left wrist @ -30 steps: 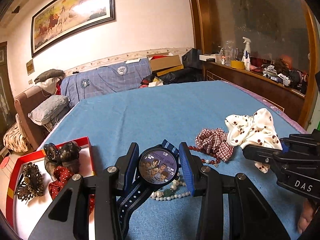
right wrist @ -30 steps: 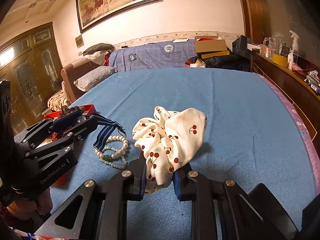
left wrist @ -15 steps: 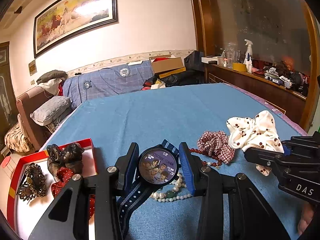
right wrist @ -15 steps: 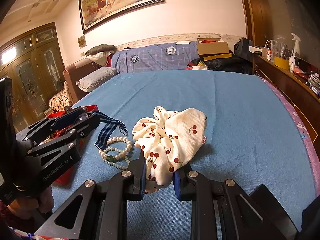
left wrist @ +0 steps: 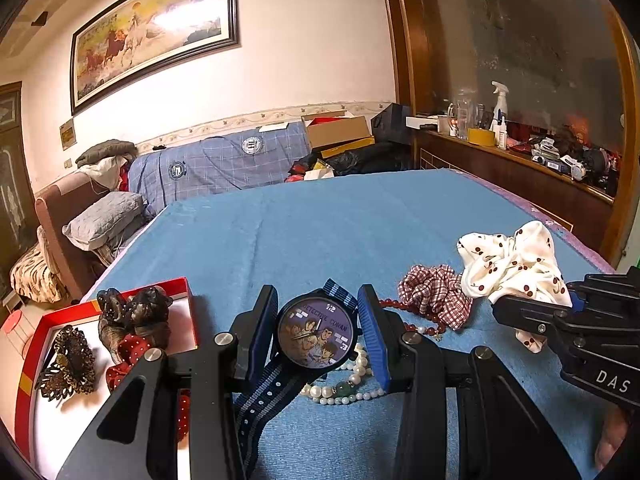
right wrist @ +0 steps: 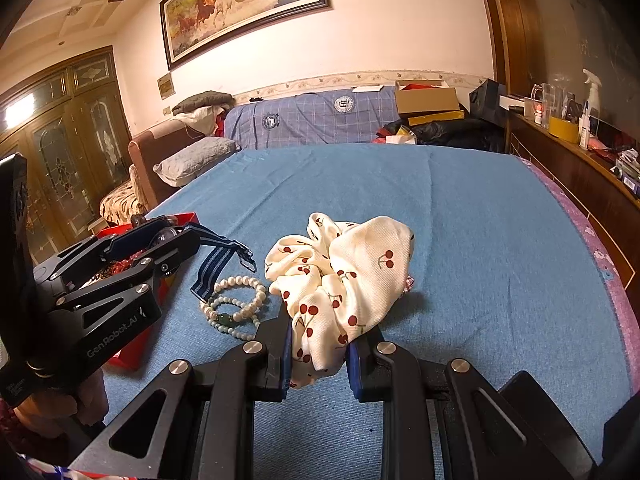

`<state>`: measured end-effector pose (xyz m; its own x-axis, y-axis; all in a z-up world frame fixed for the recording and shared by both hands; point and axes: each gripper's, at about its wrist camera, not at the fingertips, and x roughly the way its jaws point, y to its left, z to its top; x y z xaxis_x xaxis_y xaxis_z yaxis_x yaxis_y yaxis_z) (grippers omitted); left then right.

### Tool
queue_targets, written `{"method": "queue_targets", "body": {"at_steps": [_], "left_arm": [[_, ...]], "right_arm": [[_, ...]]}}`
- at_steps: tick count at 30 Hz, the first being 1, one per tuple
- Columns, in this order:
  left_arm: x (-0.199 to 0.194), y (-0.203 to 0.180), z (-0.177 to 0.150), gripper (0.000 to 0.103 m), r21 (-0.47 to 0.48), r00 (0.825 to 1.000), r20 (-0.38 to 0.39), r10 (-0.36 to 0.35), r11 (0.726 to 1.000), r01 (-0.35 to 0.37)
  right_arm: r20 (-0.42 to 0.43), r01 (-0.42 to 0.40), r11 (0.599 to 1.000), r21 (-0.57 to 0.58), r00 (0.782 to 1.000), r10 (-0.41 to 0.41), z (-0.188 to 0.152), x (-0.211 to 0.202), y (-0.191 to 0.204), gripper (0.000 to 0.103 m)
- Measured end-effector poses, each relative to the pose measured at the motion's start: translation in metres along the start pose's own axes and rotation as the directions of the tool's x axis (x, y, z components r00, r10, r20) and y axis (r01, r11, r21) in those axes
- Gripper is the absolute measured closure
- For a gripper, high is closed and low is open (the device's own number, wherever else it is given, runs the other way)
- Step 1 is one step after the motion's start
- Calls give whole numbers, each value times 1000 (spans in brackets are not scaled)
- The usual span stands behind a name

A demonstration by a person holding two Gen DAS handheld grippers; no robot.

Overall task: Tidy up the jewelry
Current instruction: 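Lift the watch with the left gripper while the right keeps holding the cherry scrunchie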

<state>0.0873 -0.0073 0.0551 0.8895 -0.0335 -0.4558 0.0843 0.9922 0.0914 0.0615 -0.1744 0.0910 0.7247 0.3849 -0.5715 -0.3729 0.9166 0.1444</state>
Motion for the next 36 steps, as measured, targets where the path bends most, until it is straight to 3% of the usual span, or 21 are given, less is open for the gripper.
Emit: {"method": "queue_targets", "body": {"at_steps": [7, 9, 12, 16, 20, 22, 25, 27, 30, 31, 34, 36], "left_arm": [[-4, 4, 5, 63, -14, 1000, 15, 6, 1000, -6], [-8, 6, 8, 74, -14, 999, 31, 18, 1000, -18], [-16, 8, 9, 74, -15, 998, 54, 34, 999, -33], [-15, 13, 13, 74, -37, 999, 34, 19, 999, -18], [-6, 31, 16, 70, -95, 998, -44, -45, 995, 41], [5, 46, 16, 63, -127, 985, -123, -117, 987, 102], [20, 72, 12, 63, -205, 969, -197, -151, 973, 110], [31, 84, 8, 63, -248, 943, -255, -214, 957, 150], [42, 81, 1, 63, -263, 885, -335, -322, 934, 241], [42, 74, -1, 63, -245, 875, -352, -332, 935, 256], [43, 50, -7, 55, -141, 870, -393, -298, 954, 263], [50, 36, -15, 54, -91, 849, -453, -270, 962, 257]], "right_arm": [[10, 5, 1000, -9, 1000, -5, 0, -1, 1, 80], [12, 12, 1000, -7, 1000, -12, 0, 0, 1, 80], [15, 28, 1000, -7, 1000, -28, -1, 1, 4, 80], [13, 32, 999, -5, 999, -32, 1, 4, 10, 80], [24, 37, 999, 7, 999, -37, 3, 4, 12, 80], [22, 32, 999, 34, 999, -33, 4, 4, 7, 80], [21, 25, 997, 73, 999, -27, 5, 5, -2, 80], [16, 18, 996, 90, 1000, -20, 5, 6, -7, 80], [14, 11, 994, 105, 1000, -13, 5, 5, -11, 80], [18, 10, 994, 106, 1000, -12, 5, 4, -13, 80], [24, 1, 994, 112, 1000, -4, 5, 1, -15, 79], [25, -6, 993, 119, 1000, 3, 4, 0, -14, 79]]}}
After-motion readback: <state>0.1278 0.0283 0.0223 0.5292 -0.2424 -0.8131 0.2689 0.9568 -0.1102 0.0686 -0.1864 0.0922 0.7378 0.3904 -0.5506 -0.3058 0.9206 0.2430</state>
